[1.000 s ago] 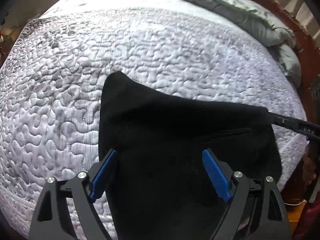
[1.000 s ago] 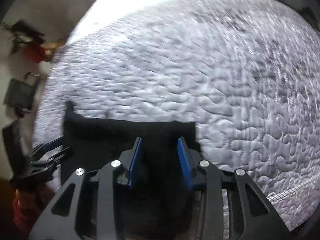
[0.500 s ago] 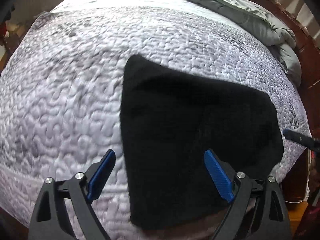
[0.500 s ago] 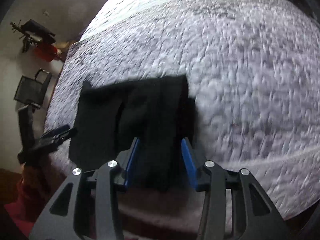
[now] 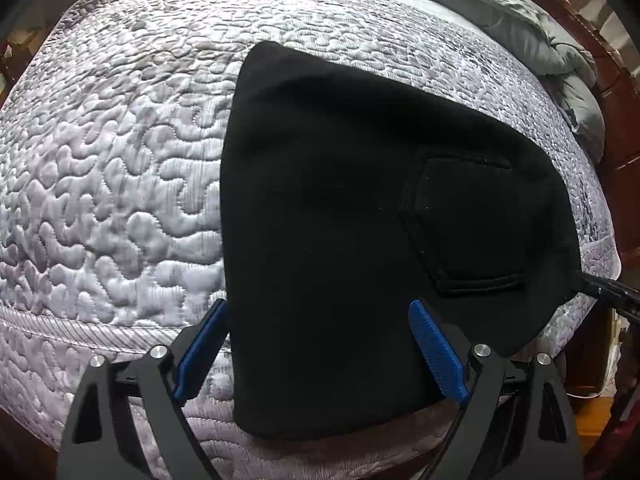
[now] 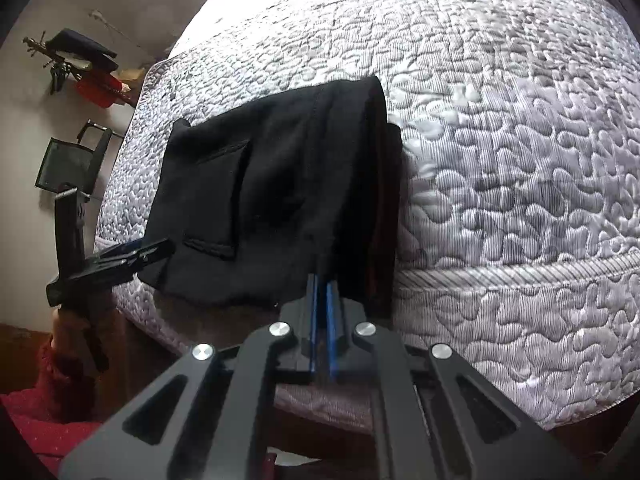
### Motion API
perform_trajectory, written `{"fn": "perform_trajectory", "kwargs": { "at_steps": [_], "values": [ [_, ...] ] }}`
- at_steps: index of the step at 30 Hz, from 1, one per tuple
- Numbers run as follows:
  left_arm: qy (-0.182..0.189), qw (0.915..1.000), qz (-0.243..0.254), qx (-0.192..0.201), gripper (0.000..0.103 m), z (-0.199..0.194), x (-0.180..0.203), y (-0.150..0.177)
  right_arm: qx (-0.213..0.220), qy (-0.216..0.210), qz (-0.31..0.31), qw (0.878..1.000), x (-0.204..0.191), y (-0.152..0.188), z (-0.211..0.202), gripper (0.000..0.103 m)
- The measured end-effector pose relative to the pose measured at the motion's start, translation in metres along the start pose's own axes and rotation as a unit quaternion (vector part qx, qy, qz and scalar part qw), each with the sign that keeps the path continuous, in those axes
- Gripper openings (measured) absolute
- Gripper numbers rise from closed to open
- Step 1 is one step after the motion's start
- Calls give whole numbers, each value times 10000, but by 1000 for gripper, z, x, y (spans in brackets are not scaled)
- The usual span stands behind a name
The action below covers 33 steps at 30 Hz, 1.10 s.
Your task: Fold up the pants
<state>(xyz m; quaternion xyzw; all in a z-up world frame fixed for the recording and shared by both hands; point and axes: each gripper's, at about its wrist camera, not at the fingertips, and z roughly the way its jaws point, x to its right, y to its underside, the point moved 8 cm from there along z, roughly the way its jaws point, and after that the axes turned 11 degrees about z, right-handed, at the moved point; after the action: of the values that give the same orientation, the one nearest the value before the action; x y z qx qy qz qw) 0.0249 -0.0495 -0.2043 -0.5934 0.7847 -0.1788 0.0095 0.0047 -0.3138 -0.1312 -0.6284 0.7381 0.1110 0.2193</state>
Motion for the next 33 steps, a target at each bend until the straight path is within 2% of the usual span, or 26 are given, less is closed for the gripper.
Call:
{"fn": "perform_trajectory", "kwargs": {
  "at_steps": [4, 9, 12, 14, 15, 21, 26, 29, 33],
  "values": [
    [83, 9999, -98, -12, 95, 7, 0, 2, -174, 543, -162, 9982, 10, 8, 25, 3],
    [166, 9998, -111, 28, 94, 2, -1, 5, -171, 404, -1, 9990, 13, 5, 24, 7],
    [243, 9995, -15, 220, 94, -15, 0, 3, 2, 216, 22, 9998, 11, 2, 6, 17],
    [287, 9991, 15, 309, 94, -24, -2, -1, 146, 172, 3, 9997, 11, 0, -6, 35],
    [301, 9989, 36, 347, 94, -28, -2, -4, 215, 164, -5, 9996, 9, -2, -12, 38],
    [-31, 9990, 170, 416, 94, -39, 1, -11, 454, 556, -75, 9974, 10, -13, -25, 54],
    [-50, 9989, 182, 420, 94, -35, 7, -14, 524, 738, -53, 9959, 4, -24, -15, 79],
    [-63, 9990, 172, 404, 94, -32, 11, -18, 554, 865, -20, 9947, 2, -29, -6, 81],
    [-66, 9990, 193, 405, 94, -29, 16, -27, 542, 789, 232, 9951, 3, -36, 3, 83]
  ]
}}
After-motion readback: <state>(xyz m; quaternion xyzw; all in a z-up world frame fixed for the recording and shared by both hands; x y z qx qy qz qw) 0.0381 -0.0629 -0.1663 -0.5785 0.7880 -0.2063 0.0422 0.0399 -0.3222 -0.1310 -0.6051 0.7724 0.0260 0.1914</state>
